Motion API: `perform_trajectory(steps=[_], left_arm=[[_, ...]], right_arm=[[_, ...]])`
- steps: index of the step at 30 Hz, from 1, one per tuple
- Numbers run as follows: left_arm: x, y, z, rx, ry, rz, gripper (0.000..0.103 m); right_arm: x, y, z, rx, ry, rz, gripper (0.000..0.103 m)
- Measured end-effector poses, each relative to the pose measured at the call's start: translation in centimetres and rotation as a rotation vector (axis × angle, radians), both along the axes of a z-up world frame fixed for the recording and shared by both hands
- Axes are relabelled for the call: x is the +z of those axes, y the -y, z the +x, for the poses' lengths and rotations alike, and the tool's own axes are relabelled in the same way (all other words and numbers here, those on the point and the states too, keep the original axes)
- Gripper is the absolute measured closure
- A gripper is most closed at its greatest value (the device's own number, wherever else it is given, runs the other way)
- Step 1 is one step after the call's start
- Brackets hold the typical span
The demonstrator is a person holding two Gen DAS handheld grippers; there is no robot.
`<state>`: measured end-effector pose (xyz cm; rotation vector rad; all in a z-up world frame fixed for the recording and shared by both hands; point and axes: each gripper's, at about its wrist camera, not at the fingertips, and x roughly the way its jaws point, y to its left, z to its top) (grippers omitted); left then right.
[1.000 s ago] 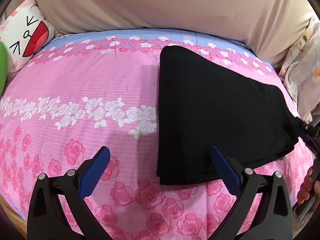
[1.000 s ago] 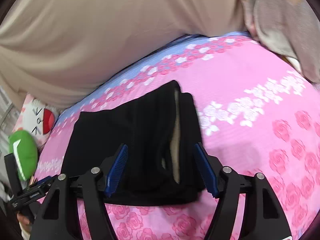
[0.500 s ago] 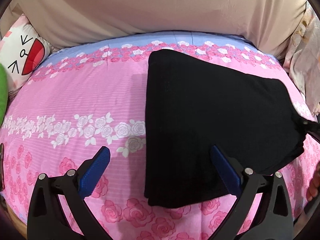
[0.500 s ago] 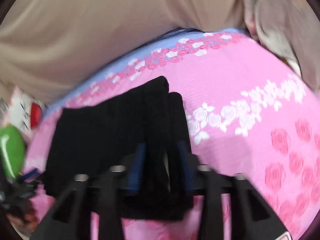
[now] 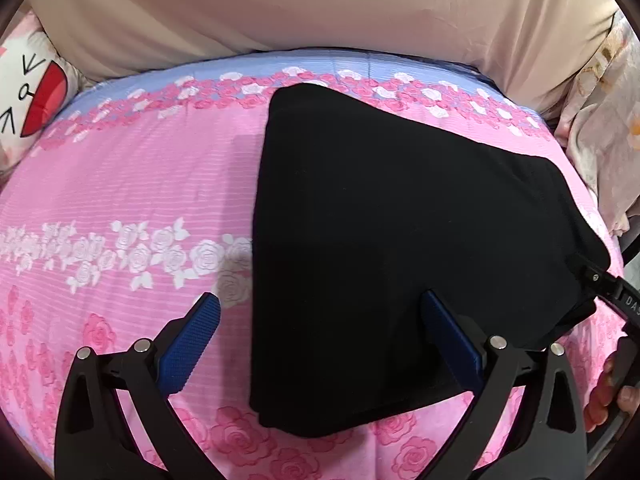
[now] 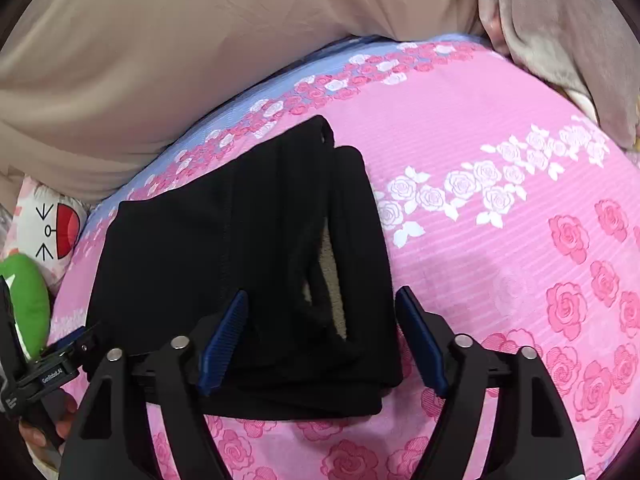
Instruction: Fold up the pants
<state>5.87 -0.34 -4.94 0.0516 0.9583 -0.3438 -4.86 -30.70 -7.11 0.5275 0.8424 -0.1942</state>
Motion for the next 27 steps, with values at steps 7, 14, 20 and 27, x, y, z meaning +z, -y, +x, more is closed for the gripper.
perform_trajectory(steps=[7,14,20,27], left_arm=[[-2.4,-0.2,2.6,-0.033,-0.164,-0.193,0.005],[1.2,-3.3,3.0,-0.067,-0.130,-0.334,0.084],[5.0,-8.8,0.7,-0.083,-0.087,-0.326,0.084],[-0.2,-12.2,-2.7,-0.008,-0.167,-0.147,0.060]], right_arm=[[-1.0,1.0,-0.3,-0.012,0.014,0.076,0.018],[1.2,-1.1,0.4,0.062,0.091,0.107,0.068],[6.6,-4.8,-1.1,0.212,0.227,0.195,0.069],[-0.3,-7.7,-3.7,0.172,-0.001,0.110,0.039]])
